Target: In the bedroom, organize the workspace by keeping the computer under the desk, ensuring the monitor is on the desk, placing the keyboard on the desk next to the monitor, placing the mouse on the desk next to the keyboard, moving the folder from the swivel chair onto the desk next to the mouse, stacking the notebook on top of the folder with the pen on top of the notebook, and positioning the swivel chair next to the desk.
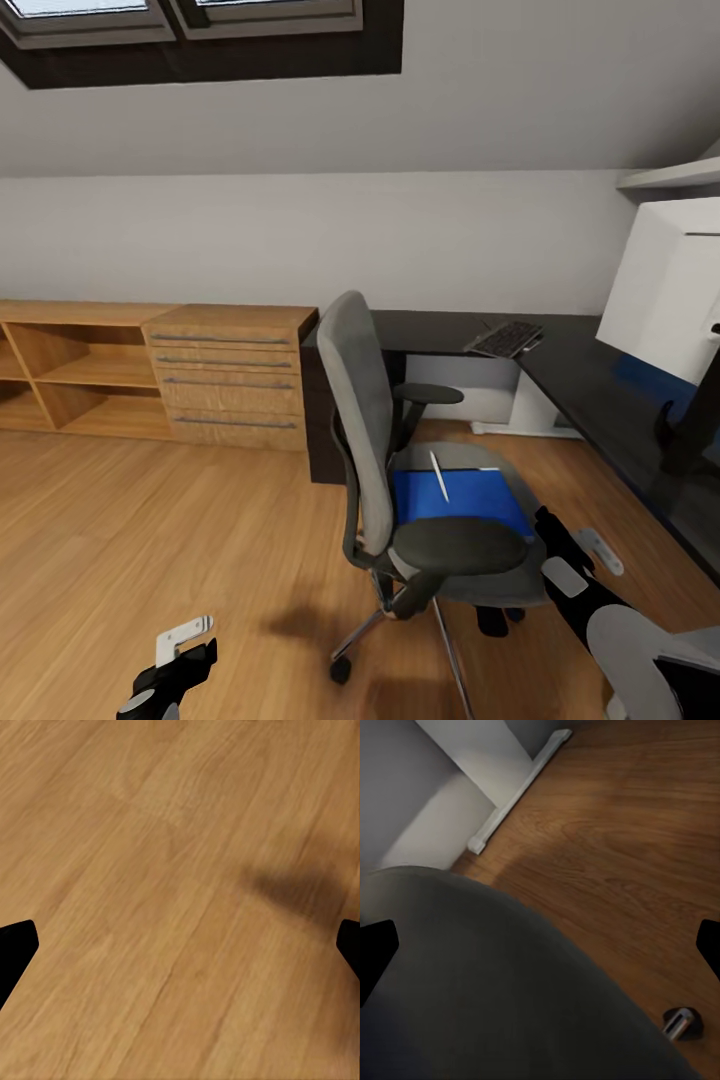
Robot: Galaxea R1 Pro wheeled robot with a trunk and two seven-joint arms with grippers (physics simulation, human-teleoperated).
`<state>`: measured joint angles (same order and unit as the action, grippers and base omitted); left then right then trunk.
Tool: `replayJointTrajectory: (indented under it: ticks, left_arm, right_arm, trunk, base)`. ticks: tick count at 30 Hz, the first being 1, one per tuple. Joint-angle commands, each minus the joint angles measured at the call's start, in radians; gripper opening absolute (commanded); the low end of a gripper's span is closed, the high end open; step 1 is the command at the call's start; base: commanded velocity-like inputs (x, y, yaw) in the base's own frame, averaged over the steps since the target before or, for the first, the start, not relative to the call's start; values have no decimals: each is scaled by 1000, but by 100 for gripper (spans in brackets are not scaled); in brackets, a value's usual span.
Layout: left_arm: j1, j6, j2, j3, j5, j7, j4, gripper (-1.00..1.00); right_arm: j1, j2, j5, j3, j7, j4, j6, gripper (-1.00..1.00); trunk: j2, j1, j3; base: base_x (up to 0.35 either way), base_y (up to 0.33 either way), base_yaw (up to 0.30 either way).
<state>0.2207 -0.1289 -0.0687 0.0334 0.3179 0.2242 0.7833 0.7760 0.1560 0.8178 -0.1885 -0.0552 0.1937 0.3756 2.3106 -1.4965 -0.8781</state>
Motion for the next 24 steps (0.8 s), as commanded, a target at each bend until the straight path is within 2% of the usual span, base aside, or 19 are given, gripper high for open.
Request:
replayJointTrajectory:
  ticks: [1, 10, 12, 13, 21, 24]
  left_arm:
    - [0, -5, 0, -1, 9, 4, 2, 100]
    - [0, -6, 1, -3, 6, 4, 0, 100]
    - [0, -6, 1, -3, 6, 4, -1, 100]
    - [0, -6, 1, -3, 6, 4, -1, 100]
    - [0, -6, 2, -5, 6, 5, -16, 100]
    - [0, -6, 3, -6, 6, 6, -20, 100]
  right_arm:
    - [0, 0, 10, 2, -3, -1, -1, 100]
    - [0, 18, 12, -4, -3, -2, -97, 100]
    - [0, 25, 25, -6, -3, -2, -127, 100]
    - [0, 27, 49, -5, -2, -1, -139, 100]
    - [0, 23, 55, 5, 1, 8, -135, 100]
    - [0, 23, 55, 6, 2, 8, -135, 100]
  trunk:
    - [0, 0, -1]
    - [0, 0, -1]
    - [0, 0, -1]
    - [0, 0, -1]
    - [0, 0, -1]
    - [0, 0, 1]
  base:
    - [36, 0, 0]
    - [84, 0, 0]
    - [9, 0, 0]
    - [2, 0, 0]
    - [0, 0, 3]
    - [0, 0, 143]
